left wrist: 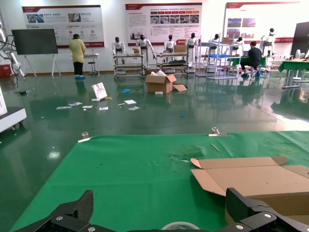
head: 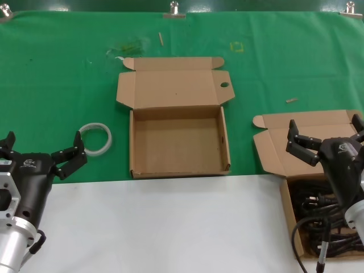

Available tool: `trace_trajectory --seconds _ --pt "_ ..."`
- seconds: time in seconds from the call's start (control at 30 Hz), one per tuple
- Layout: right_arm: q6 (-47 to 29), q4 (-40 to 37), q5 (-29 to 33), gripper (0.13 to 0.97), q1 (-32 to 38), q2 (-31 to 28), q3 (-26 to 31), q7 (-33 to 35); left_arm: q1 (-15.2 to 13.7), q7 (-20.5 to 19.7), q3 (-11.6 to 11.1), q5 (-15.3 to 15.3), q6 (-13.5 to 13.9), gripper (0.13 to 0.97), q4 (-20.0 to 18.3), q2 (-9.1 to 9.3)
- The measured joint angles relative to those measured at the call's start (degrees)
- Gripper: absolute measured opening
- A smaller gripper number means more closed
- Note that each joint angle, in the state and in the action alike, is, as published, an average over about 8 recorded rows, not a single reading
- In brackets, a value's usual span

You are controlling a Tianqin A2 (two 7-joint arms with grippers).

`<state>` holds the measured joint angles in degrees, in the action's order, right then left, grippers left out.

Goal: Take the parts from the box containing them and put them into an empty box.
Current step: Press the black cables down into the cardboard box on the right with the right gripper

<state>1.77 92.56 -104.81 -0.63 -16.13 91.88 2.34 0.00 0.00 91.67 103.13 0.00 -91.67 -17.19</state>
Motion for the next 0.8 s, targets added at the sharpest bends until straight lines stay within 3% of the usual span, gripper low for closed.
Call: trace_trajectory --seconds 0.6,0.8 --pt "0.13 0.00 -0.12 0.966 0.01 0.00 0.10 0.07 0.00 0.00 0.00 0.00 0.00 0.965 0.00 0.00" --pt "6.73 0.31 -6.81 0.966 0.61 0.18 5.55 5.40 0.00 0.00 0.00 0.00 0.00 0.965 0.00 0.00"
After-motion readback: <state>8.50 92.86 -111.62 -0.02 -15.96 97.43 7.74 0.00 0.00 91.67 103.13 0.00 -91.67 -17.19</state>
